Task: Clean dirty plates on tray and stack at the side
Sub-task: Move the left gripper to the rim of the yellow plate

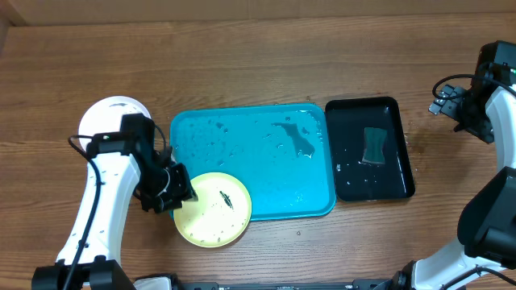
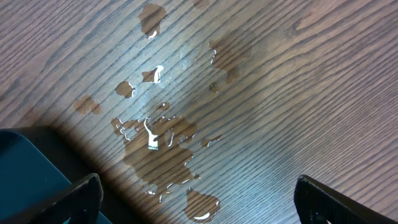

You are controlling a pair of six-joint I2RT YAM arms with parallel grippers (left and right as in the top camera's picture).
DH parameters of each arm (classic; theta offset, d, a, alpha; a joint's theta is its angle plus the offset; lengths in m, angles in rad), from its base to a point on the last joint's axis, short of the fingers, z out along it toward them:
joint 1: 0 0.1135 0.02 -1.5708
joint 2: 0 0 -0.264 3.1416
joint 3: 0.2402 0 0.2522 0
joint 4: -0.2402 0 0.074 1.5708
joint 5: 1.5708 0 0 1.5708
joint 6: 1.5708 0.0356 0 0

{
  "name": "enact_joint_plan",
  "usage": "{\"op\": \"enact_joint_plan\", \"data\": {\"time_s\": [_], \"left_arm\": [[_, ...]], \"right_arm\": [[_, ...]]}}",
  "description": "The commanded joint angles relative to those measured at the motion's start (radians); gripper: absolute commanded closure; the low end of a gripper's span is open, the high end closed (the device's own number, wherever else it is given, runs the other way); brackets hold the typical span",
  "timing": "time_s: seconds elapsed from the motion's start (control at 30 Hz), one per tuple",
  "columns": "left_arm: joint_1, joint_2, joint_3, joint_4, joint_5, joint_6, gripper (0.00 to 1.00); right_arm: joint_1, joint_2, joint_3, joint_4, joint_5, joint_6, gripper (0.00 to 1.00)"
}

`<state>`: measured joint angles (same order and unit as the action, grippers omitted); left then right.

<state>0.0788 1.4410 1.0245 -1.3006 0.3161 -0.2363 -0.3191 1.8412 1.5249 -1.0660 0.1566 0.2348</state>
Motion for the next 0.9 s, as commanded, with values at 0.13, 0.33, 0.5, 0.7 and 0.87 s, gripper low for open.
{"op": "enact_joint_plan", "data": {"time_s": [0.13, 0.33, 0.5, 0.7, 0.87], "left_arm": [[-0.032, -0.005, -0.028, -0.035, -0.061, -0.049, 0.58], [-0.109, -0.006, -0.03, -0.065, -0.165, -0.198, 0.56], [-0.174, -0.006, -0.039, -0.099, -0.225, -0.301, 0.53], [-0.177, -0.006, -0.041, -0.089, -0.32, -0.427, 0.52], [-0.177, -0.006, -0.042, -0.077, -0.352, -0.488, 0.54]], "right_arm": [[-0.002, 0.001, 0.005, 0.003, -0.001, 0.004, 0.0], [-0.002, 0.001, 0.005, 0.003, -0.001, 0.004, 0.0], [-0.002, 0.001, 0.005, 0.003, -0.001, 0.004, 0.0], [-0.002, 0.001, 0.005, 0.003, -0.001, 0.004, 0.0], [-0.002, 0.001, 0.005, 0.003, -0.001, 0.004, 0.0]]}}
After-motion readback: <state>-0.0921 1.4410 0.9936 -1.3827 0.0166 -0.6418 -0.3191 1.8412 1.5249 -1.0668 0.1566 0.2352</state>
